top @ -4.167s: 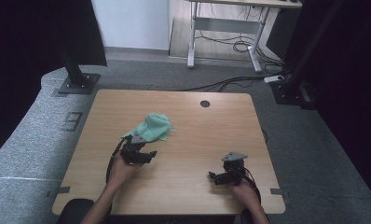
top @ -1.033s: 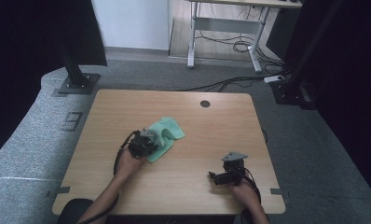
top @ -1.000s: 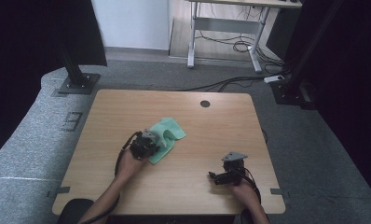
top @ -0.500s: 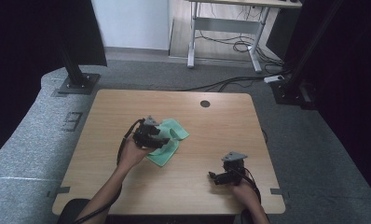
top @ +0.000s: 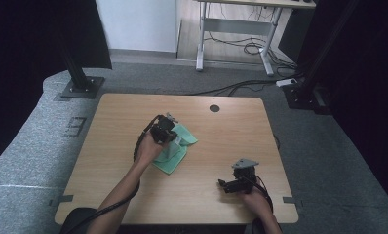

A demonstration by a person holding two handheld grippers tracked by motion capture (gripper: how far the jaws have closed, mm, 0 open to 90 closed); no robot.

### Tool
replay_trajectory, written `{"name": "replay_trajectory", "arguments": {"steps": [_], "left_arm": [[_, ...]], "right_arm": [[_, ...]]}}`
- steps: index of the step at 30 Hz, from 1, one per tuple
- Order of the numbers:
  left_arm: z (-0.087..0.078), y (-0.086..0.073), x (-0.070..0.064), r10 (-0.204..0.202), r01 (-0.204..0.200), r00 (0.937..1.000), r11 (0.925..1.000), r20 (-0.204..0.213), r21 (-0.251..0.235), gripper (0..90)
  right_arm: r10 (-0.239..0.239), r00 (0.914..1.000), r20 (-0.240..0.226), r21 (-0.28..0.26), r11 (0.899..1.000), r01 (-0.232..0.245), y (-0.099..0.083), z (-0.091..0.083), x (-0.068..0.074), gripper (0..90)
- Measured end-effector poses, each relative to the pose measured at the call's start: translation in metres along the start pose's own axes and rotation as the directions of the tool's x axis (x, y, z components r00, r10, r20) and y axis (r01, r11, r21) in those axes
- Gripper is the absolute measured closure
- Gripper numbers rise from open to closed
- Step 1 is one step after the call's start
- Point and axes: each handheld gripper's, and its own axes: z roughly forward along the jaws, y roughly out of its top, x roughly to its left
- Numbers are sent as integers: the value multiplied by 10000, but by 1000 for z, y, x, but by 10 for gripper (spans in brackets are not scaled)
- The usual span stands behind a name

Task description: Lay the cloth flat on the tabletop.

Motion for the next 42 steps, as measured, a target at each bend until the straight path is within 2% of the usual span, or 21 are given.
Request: {"name": "replay_trajectory", "arguments": {"steps": [5,8,10,14,20,25,28,29,31,34,35,38,40,42], "left_arm": [[-26,-7,26,-665,640,9973,9950,-296,-767,857],[-39,-15,45,-1159,1097,9919,9880,-527,-1083,853],[-42,-23,55,-1430,1346,9876,9838,-653,-1187,845],[-40,-45,74,-2041,1933,9747,9743,-906,-1153,839],[-34,-77,95,-2715,2615,9535,9611,-1312,-889,811],[-31,-94,102,-2856,2784,9462,9581,-1520,-671,743],[-35,-97,102,-2885,2772,9402,9570,-1812,-856,625],[-37,-97,102,-2899,2761,9396,9562,-1818,-977,584],[-43,-94,99,-2797,2598,9450,9568,-1697,-1303,505],[-48,-88,91,-2433,2220,9575,9645,-1549,-1428,421],[-49,-85,87,-2229,2020,9639,9686,-1458,-1450,400],[-47,-80,78,-1776,1604,9752,9783,-1324,-1312,356],[-42,-77,73,-1430,1272,9770,9862,-1581,-1062,355],[-36,-78,74,-1322,1206,9731,9901,-1884,-723,356]], "right_arm": [[0,10000,-1,1,10000,0,0,0,0,0],[1,10000,0,2,10000,-1,0,0,0,0],[1,10000,0,0,10000,-1,0,0,0,0],[4,10000,0,0,10000,-4,0,0,0,0],[21,10000,-1,6,10000,-21,0,0,0,0],[19,10000,2,7,10000,-19,0,0,0,0],[28,10000,-2,13,10000,-28,0,0,0,0],[28,10000,-1,14,10000,-28,0,0,0,0],[28,10000,-1,13,10000,-28,0,0,0,0],[30,10000,-1,15,10000,-30,0,0,0,0],[29,10000,-2,14,10000,-29,0,0,0,0],[31,10000,0,15,10000,-31,0,0,0,0],[30,10000,-1,15,10000,-30,0,0,0,0],[29,10000,1,15,10000,-29,0,0,0,0]]}}
